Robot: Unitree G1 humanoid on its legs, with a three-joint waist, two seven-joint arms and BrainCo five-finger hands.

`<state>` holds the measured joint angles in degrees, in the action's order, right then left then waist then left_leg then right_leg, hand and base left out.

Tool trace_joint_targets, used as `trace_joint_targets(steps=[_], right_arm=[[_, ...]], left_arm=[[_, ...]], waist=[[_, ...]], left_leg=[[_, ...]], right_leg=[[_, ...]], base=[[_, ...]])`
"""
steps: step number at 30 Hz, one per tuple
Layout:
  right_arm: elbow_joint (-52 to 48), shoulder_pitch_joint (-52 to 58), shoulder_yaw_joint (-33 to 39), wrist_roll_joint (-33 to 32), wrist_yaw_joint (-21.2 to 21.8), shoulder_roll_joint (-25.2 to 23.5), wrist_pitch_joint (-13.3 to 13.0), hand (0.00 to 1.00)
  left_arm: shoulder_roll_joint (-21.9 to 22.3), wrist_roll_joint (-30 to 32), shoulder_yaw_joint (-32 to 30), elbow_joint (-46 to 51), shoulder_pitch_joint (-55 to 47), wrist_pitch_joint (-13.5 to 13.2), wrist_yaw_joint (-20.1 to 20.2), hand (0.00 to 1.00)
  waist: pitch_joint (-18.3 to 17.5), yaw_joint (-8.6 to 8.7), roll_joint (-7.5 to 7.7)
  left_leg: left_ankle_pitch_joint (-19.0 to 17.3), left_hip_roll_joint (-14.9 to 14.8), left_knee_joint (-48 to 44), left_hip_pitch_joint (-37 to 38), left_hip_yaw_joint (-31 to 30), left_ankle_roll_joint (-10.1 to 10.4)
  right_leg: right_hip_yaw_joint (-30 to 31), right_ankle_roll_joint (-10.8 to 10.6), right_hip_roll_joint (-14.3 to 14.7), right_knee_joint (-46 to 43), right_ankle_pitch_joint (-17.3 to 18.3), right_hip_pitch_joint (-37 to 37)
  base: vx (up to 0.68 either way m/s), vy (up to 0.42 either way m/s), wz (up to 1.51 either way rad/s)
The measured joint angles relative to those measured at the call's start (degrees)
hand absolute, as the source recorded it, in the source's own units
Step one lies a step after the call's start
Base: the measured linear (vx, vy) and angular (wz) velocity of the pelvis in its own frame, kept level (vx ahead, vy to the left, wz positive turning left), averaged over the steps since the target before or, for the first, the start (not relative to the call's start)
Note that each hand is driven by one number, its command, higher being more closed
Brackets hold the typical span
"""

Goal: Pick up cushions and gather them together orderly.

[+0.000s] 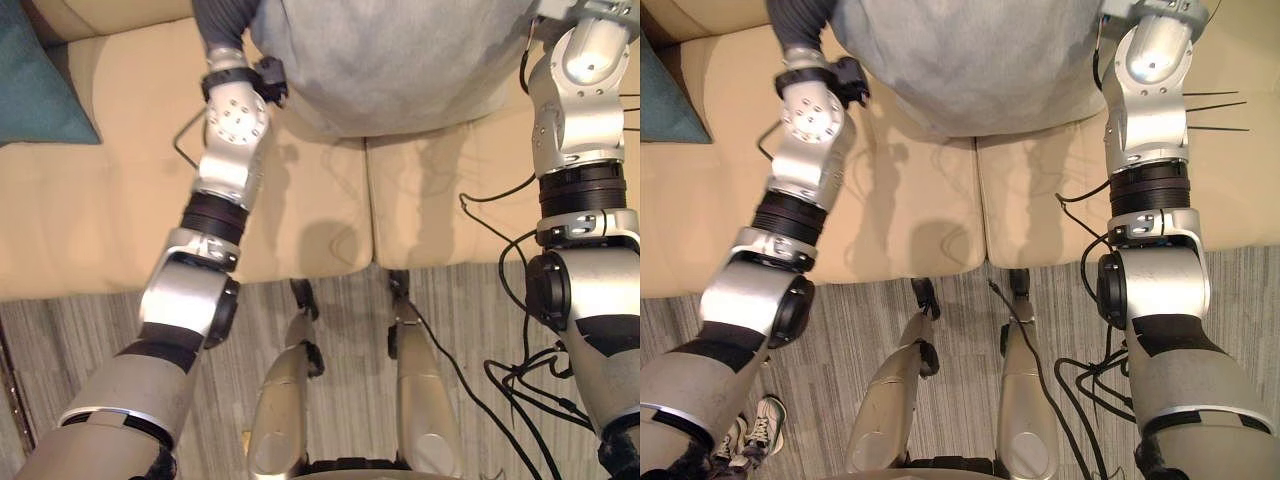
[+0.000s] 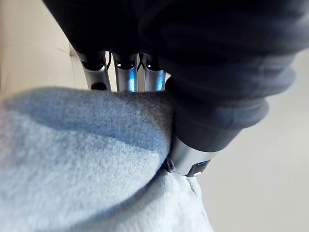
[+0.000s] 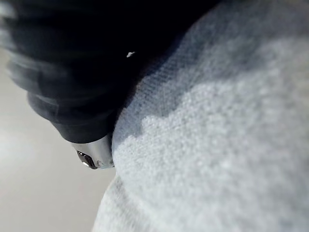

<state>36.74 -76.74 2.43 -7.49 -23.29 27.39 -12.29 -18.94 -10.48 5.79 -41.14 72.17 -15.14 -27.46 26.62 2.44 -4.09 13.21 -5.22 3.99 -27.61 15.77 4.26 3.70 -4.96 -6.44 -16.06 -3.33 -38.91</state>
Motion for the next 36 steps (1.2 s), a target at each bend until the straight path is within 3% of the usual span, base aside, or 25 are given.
trace_joint_targets(steps=[12, 16, 19, 21, 25, 28, 30, 32, 36], right_arm=[[-6.57, -3.22, 0.91, -15.01, 4.15, 6.73, -0.57, 0.0], [-6.57, -4.04, 0.26, -17.34, 5.23, 8.31, -0.61, 0.0], [-6.82, -3.62, -0.61, -18.61, 6.25, 8.94, -0.61, 0.0], [-10.91, 1.23, -0.48, -19.04, 6.55, 9.29, -0.67, 0.0], [-24.27, 24.96, -0.71, -14.36, 9.21, 8.67, -1.25, 0.0], [-26.54, 42.43, -0.63, -9.72, 11.45, 3.9, -1.26, 0.0], [-26.89, 55.19, -0.64, -6.67, 13.22, -1.21, -1.33, 0.0], [-26.31, 66.88, -0.53, -1.9, 15.78, -4.45, -1.31, 0.0], [-16.03, 82.44, -0.48, 6.26, 20.17, -8.89, -1.24, 0.0]], left_arm=[[-10.02, -2.63, -6.81, 3.62, 4.43, 0.84, 1.38, 0.0], [-10.27, -5.29, -6.82, 3.68, 4.37, 0.82, 2.81, 0.0], [-10.25, -6.98, -7.01, 8.89, 0.87, 0.33, 3.8, 0.0], [-9.37, -6.93, -6.72, 13.59, -4.79, -1.01, 4.38, 0.0], [-5.02, -6.72, -5.15, 20.66, -24.4, -1.74, 7.53, 0.0], [-0.56, -6.25, -1.32, 22.62, -41.16, -1.69, 11.42, 0.0], [2.64, -5.62, 2.02, 23.28, -54.55, -1.58, 15.42, 0.0], [4.78, -4.18, 3.41, 22.94, -64.23, -1.35, 19.84, 0.0], [5.44, 2.39, 1.83, 13.52, -74.56, -1.21, 23.93, 0.0]], waist=[[-0.01, -0.61, -0.01], [-0.02, -1.12, -0.01], [-0.02, -1.31, -0.01], [-0.02, -1.08, -0.02], [-0.25, -0.94, -0.02], [-1.54, -1.02, 0.14], [-5.13, -1.29, 0.16], [-5.61, -1.3, 0.13], [-9.11, 0.05, 0.19]], left_leg=[[0.35, -0.04, -0.89, -0.74, -0.16, -0.13], [0.77, -0.24, -0.71, -0.83, -0.2, -0.66], [1.08, -0.36, -0.02, -0.59, -0.22, -1.06], [1.08, -0.33, 0.65, 0.62, -0.12, -1.05], [0.52, -0.33, 1.19, 4.32, 0.17, -0.45], [-0.96, -0.5, 1.13, 7.21, 0.97, -0.19], [-2.43, -0.6, 1.15, 7.7, 1.81, 0.46], [-2.66, -0.58, 1.16, 9.92, 1.89, 0.61], [-3.48, -0.9, 1.06, 15.29, 1.35, 1.31]], right_leg=[[-1.5, 0.21, -0.89, -1.76, 0.14, -0.45], [-2.02, 0.29, -0.95, -1.77, 0.08, -0.32], [-2.26, 0.28, -1.19, -1.66, 0.08, -0.22], [-2.32, 0.25, -1.22, -1.09, 0.1, 1.06], [-2.54, 0.02, -1.31, -0.48, 1.46, 5.1], [-2.61, 0.07, -1.0, -0.92, 3.46, 7.81], [-1.82, 0.0, -0.47, -0.89, 4.67, 7.8], [-1.68, 0.18, 0.02, -0.52, 5.0, 9.93], [-2.37, 0.28, 0.31, 1.9, 5.15, 16.45]], base=[[-0.02, -0.039, 0.06], [-0.02, -0.04, 0.06], [0.0, -0.045, 0.03], [0.03, -0.038, 0.01], [0.08, -0.046, 0.05], [0.11, -0.061, -0.02], [0.12, -0.07, -0.19], [0.16, -0.043, -0.18], [0.12, -0.037, -0.05]])
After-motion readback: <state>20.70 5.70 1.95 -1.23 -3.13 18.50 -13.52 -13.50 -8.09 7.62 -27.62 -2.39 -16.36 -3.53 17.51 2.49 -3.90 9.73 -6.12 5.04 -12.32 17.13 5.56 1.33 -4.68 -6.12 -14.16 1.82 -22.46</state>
